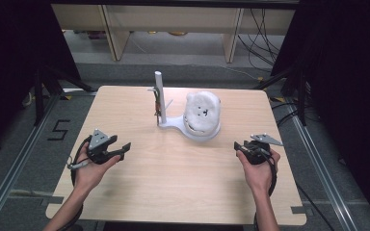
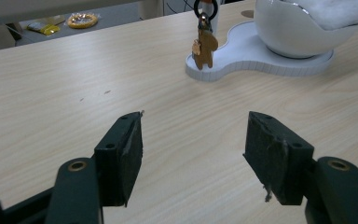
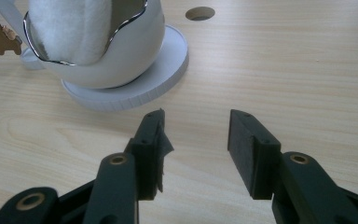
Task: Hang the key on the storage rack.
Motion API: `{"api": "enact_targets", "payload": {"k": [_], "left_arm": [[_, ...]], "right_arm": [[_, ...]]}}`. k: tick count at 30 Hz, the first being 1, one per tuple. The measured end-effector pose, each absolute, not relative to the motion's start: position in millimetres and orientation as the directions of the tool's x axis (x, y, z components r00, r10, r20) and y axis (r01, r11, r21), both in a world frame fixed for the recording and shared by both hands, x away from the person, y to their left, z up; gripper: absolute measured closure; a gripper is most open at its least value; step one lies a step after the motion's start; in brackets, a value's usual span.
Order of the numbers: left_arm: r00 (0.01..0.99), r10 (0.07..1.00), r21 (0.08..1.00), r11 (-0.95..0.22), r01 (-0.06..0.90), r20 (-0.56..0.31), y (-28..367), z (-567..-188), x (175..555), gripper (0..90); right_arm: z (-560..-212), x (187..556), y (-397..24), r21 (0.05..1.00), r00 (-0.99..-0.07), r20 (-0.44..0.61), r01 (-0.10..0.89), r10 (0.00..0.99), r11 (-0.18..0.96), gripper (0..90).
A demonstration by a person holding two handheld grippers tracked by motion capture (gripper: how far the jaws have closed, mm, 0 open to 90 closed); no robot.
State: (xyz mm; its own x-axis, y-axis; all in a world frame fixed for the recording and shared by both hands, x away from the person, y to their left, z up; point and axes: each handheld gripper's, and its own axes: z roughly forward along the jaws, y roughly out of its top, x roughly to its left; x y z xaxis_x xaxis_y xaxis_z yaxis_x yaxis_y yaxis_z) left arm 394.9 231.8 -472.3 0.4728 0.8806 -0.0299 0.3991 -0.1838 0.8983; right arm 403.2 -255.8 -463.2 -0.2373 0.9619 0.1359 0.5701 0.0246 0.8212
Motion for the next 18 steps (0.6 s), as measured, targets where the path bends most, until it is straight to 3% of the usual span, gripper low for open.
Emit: {"api": "enact_targets", "payload": {"k": [18], "left_arm": [[0.427,0.903,0.899,-0.144,0.413,-0.052,247,-517,378,36.2]], "right_arm": [[-469,403,-254,0.805,-0.249,0.142,0.592,0.958,0.034,56.9]]}}
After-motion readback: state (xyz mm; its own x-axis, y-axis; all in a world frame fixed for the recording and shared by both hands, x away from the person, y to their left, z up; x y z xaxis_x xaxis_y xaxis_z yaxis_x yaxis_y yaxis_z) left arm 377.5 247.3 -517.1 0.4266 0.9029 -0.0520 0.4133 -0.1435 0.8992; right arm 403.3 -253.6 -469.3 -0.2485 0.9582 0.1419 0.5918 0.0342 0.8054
